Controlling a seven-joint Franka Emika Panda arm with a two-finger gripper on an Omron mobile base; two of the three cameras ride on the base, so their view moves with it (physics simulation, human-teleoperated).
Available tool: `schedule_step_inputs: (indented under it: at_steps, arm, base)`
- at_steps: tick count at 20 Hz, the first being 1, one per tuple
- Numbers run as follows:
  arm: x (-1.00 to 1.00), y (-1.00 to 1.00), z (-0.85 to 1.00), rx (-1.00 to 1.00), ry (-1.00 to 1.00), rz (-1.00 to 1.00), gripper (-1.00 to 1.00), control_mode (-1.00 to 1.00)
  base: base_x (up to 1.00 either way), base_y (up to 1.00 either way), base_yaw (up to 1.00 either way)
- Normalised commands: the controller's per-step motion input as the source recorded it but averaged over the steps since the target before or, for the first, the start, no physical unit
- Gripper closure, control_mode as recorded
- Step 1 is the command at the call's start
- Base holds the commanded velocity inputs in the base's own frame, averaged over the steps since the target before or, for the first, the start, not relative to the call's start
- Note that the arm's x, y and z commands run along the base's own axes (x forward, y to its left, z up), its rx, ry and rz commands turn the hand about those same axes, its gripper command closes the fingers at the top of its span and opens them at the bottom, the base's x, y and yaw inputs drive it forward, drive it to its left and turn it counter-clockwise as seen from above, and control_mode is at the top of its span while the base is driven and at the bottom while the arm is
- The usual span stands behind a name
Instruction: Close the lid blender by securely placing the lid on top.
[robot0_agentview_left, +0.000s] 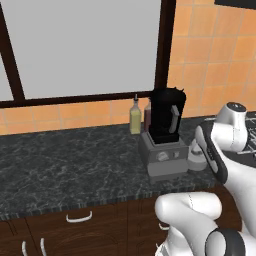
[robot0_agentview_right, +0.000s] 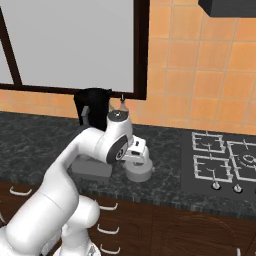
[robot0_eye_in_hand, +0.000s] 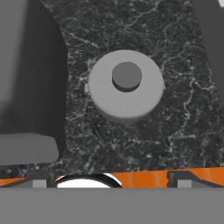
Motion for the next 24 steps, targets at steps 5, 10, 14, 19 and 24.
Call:
schedule_step_inputs:
  at_steps: [5,10,14,19,24]
  arm:
    - [0.36,-0.02,-0.07,0.0,0.0,0.0,-1.0,-1.0]
    - [0.28,-0.12,-0.15,0.0,0.0,0.0,-1.0,-1.0]
    - [0.23,-0.09,-0.22,0.0,0.0,0.0,-1.0,-1.0]
    - [0.23,-0.08,-0.3,0.0,0.0,0.0,-1.0,-1.0]
    - [0.19,-0.01,-0.39,0.0,0.0,0.0,-1.0,-1.0]
  base:
    - [0.0,0.0,0.0]
    - [0.0,0.0,0.0]
    - [0.0,0.0,0.0]
    - [0.0,0.0,0.0]
    - [0.0,0.0,0.0]
